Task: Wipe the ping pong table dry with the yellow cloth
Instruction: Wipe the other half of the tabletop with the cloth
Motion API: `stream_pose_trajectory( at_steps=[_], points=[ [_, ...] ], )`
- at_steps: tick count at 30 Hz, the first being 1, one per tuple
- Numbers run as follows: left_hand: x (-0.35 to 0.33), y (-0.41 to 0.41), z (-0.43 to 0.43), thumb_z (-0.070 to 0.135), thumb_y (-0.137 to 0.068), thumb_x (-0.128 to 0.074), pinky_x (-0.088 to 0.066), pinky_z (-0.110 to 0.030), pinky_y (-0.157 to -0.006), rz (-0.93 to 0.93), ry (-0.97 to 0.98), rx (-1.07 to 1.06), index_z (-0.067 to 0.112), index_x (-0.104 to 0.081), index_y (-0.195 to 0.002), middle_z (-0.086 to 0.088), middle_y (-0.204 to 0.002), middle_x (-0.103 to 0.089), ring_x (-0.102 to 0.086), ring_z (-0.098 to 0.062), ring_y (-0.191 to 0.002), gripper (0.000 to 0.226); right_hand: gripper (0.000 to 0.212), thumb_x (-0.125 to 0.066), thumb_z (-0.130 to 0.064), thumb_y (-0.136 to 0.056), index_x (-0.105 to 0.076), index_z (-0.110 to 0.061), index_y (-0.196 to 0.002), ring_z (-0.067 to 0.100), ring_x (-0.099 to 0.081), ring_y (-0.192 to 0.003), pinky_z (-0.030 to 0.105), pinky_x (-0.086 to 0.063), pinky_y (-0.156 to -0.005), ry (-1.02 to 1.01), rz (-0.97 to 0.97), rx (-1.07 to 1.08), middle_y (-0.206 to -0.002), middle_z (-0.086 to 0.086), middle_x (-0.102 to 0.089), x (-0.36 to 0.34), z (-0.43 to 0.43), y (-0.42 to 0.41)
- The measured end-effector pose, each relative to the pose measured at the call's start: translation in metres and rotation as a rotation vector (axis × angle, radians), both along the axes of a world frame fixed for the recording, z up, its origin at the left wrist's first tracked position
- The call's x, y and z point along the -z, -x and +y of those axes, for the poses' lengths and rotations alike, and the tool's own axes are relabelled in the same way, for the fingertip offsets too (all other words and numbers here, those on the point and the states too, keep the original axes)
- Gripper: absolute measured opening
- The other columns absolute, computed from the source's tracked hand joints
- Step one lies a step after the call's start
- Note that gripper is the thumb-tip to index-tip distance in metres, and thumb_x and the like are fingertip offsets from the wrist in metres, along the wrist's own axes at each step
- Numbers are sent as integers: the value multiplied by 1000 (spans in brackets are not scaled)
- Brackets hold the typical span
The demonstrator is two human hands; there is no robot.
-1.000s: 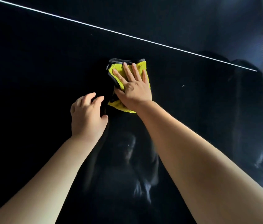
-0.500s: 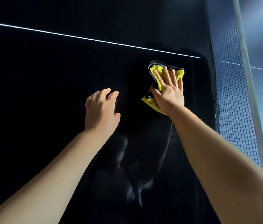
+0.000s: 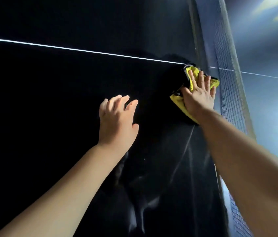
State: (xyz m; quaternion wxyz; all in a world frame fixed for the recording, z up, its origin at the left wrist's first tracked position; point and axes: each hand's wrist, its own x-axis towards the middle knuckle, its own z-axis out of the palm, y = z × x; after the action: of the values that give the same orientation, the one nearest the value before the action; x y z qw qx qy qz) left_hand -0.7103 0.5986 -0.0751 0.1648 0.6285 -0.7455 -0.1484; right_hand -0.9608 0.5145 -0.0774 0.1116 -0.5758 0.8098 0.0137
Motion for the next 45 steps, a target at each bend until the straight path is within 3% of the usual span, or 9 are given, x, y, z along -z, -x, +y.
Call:
stream_pose_trajectory(
  at_steps=[6, 16, 25, 32, 39, 45],
  points=[
    [7, -62, -10, 20, -69, -79, -18, -50, -112, -17, 24, -116, 16, -53, -131, -10, -138, -46, -33, -29, -134, 67, 67, -32, -50, -98, -1, -40, -156, 24, 12, -151, 49, 8, -121, -12, 41, 68, -165, 1, 7, 4, -41, -54],
    [10, -189, 14, 23, -67, -79, -23, -52, -110, -75, 28, -311, 17, -56, -128, -11, -135, -50, -35, -30, -133, 65, 68, -29, -55, -95, 2, -43, -155, 25, 15, -151, 51, 8, -120, 20, 41, -323, -165, 1, 10, 18, -60, -260],
    [8, -328, 76, 23, -70, -75, -19, -48, -110, -76, -2, -498, 18, -54, -130, -8, -138, -47, -31, -27, -135, 64, 67, -27, -57, -96, 1, -43, -155, 25, 14, -151, 50, 7, -121, 12, 78, -638, -165, 0, 8, 22, -28, -412],
    [-1, -391, 133, 21, -69, -76, -22, -49, -109, -74, -38, -483, 17, -56, -128, -10, -136, -49, -33, -28, -134, 63, 67, -34, -51, -98, -2, -42, -155, 24, 15, -151, 47, 9, -121, -36, 102, -760, -165, 0, 9, 16, 44, -435],
    [-14, -387, 182, 20, -65, -80, -24, -51, -108, -101, -54, -329, 15, -58, -125, -13, -133, -51, -38, -31, -131, 64, 75, -13, -62, -83, 2, -44, -154, 24, 16, -150, 48, 11, -120, -70, 145, -835, -164, 0, 11, 10, 154, -426],
    [-24, -370, 226, 24, -72, -76, -15, -48, -113, -110, -81, -277, 17, -51, -132, -9, -141, -45, -28, -28, -137, 66, 73, -14, -60, -83, 9, -45, -151, 25, 19, -150, 51, 11, -120, -90, 165, -867, -160, -3, 20, 9, 241, -410]
  ],
)
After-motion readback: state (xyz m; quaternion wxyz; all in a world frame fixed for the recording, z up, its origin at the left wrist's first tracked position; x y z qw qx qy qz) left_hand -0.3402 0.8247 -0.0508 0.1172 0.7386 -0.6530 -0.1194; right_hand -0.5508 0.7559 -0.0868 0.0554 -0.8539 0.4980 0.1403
